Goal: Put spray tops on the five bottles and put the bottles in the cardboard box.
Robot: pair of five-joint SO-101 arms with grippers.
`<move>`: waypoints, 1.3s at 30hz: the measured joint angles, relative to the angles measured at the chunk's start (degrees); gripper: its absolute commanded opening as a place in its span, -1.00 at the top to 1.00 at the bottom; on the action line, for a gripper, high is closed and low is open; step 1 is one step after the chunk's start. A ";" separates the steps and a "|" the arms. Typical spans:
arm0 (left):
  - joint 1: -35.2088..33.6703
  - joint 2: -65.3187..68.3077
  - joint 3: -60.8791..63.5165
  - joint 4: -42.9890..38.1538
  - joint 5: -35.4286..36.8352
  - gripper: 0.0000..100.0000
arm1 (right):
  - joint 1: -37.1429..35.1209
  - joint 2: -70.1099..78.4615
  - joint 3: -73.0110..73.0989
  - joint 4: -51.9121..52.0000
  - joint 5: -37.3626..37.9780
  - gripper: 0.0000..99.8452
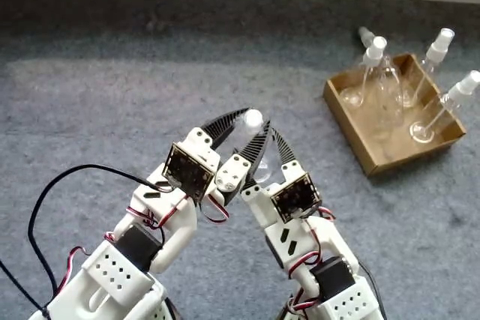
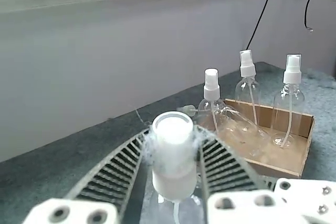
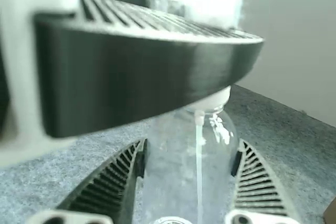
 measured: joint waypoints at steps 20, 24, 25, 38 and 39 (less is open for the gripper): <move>-4.75 -0.62 -4.22 10.46 0.18 0.70 | 0.09 -0.09 0.00 -0.09 -0.09 0.65; -4.84 -6.33 -8.88 20.22 0.18 0.70 | 0.09 -0.09 0.00 -0.09 -0.09 0.65; -5.19 -7.91 -9.76 22.77 0.18 0.70 | 0.09 -0.09 0.00 -0.09 -0.09 0.65; -16.62 -22.07 -10.46 40.44 0.18 0.77 | 0.09 -0.18 0.00 -0.09 -0.09 0.65; -17.58 -22.77 -10.46 41.23 0.18 0.83 | 0.09 -0.18 0.00 -0.09 -0.09 0.65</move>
